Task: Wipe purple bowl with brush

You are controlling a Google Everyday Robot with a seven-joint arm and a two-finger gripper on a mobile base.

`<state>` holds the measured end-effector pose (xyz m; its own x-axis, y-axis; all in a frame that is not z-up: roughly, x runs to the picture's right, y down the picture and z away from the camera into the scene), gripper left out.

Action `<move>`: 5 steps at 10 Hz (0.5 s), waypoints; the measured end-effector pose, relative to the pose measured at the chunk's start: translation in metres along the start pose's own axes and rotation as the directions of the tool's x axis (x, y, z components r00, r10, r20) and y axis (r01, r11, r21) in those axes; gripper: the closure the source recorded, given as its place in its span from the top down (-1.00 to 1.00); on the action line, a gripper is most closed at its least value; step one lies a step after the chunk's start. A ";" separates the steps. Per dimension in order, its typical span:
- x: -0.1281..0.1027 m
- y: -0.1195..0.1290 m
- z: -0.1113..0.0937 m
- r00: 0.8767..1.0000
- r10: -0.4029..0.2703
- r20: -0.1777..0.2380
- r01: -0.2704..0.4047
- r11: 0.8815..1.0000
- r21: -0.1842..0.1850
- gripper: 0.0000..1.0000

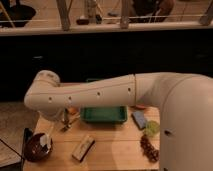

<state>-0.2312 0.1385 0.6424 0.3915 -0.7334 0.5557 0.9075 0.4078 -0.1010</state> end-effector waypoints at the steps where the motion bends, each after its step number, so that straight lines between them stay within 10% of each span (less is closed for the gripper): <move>1: -0.002 -0.008 -0.005 1.000 -0.020 0.004 0.020 1.000 -0.006 -1.00; 5: -0.012 -0.026 0.021 0.997 -0.069 0.035 0.070 0.997 -0.015 -1.00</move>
<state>-0.2625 0.1480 0.6561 0.3222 -0.7403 0.5900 0.9347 0.3474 -0.0745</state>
